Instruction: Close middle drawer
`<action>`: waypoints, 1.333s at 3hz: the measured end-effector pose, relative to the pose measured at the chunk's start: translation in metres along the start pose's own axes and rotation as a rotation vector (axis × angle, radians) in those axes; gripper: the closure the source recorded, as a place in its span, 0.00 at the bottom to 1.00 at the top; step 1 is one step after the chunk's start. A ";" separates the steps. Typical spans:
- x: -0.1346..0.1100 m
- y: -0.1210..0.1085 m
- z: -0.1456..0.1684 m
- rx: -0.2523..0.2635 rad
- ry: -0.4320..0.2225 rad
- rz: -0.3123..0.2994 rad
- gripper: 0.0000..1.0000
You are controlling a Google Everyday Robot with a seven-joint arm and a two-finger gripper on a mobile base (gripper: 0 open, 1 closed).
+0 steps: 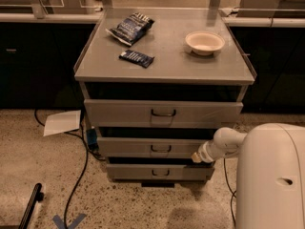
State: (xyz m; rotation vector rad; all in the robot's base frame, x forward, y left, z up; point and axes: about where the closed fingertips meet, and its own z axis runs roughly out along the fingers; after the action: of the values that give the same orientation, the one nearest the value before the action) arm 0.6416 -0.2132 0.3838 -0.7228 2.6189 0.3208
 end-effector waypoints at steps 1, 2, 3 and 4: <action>0.018 0.009 -0.017 0.006 0.033 0.016 1.00; 0.022 0.012 -0.017 0.001 0.040 0.016 0.82; 0.022 0.012 -0.017 0.001 0.040 0.016 0.58; 0.022 0.012 -0.017 0.001 0.040 0.016 0.37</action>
Offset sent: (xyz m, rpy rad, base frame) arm -0.0199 -0.0049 0.0070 -0.0135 0.0261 -0.0108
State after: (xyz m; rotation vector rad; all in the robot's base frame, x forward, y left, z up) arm 0.6128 -0.2180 0.3907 -0.7149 2.6636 0.3130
